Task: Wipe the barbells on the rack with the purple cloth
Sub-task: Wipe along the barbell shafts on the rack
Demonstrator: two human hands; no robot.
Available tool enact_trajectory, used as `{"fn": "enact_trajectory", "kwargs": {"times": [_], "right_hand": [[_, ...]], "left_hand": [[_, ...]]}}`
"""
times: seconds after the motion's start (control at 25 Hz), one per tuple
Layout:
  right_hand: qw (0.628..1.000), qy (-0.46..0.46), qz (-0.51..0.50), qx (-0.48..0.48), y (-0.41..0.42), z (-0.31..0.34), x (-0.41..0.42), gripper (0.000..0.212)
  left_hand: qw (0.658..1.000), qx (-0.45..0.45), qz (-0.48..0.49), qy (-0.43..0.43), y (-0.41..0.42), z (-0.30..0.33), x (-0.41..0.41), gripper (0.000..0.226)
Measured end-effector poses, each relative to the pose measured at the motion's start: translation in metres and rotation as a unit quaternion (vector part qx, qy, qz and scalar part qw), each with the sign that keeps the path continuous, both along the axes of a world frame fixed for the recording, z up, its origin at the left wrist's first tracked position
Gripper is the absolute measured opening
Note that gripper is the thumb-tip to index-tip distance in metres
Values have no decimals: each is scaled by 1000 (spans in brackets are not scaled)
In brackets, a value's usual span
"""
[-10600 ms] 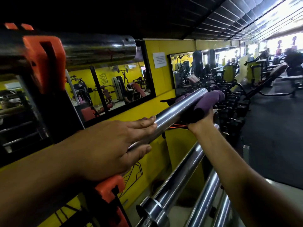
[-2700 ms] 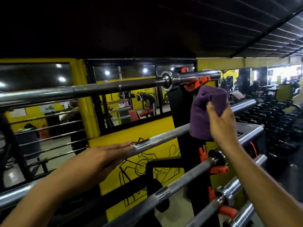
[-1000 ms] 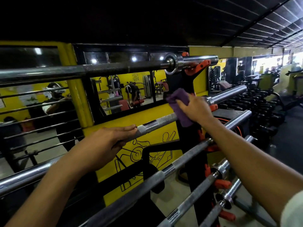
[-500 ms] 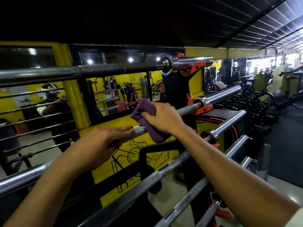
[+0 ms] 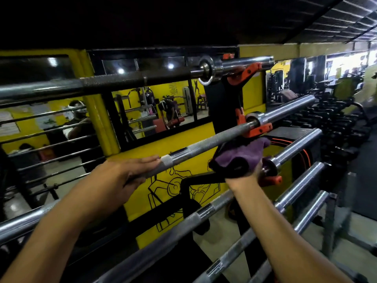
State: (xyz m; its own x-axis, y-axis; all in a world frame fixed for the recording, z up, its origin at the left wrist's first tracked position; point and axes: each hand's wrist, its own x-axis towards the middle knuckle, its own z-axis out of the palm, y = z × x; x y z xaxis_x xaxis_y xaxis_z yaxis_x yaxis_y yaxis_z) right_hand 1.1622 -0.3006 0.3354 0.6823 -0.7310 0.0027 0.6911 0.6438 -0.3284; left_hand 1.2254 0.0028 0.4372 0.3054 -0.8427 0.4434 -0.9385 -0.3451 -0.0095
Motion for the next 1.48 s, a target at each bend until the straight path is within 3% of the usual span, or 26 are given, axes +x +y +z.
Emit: {"fn": "enact_trajectory", "kwargs": {"times": [0.16, 0.24, 0.44, 0.64, 0.76, 0.96, 1.04, 1.16, 1.28, 1.4, 1.48], "right_hand": [[996, 90, -12, -2, -22, 59, 26, 52], [997, 77, -15, 10, -8, 65, 34, 47], [992, 82, 84, 43, 84, 56, 41, 41], [995, 50, 82, 11, 7, 55, 41, 49], [996, 63, 56, 13, -29, 56, 40, 41], [994, 81, 44, -57, 49, 45, 36, 43], [988, 99, 102, -60, 81, 43, 32, 37], [980, 119, 150, -48, 55, 49, 32, 48], [989, 120, 77, -25, -5, 49, 37, 56], [996, 87, 20, -29, -41, 50, 38, 43], [994, 96, 36, -36, -25, 50, 34, 41]], "left_hand": [[1000, -10, 4, -5, -2, -1, -1, 66], [1000, -15, 7, -14, -2, -1, -4, 67], [999, -19, 13, -45, -2, -2, -9, 61], [998, -14, 17, -61, 0, -2, -10, 56], [998, -18, 12, -55, -2, -1, -6, 54], [999, -35, 17, -20, -2, -2, -6, 54], [999, -36, 19, -20, -2, -2, -8, 55], [999, -32, 25, -25, -2, -3, -9, 53], [998, -35, 39, -27, -3, -3, -10, 62], [999, -32, 31, -20, -5, -3, -10, 62], [999, -40, 33, -18, -5, -3, -11, 61]]}}
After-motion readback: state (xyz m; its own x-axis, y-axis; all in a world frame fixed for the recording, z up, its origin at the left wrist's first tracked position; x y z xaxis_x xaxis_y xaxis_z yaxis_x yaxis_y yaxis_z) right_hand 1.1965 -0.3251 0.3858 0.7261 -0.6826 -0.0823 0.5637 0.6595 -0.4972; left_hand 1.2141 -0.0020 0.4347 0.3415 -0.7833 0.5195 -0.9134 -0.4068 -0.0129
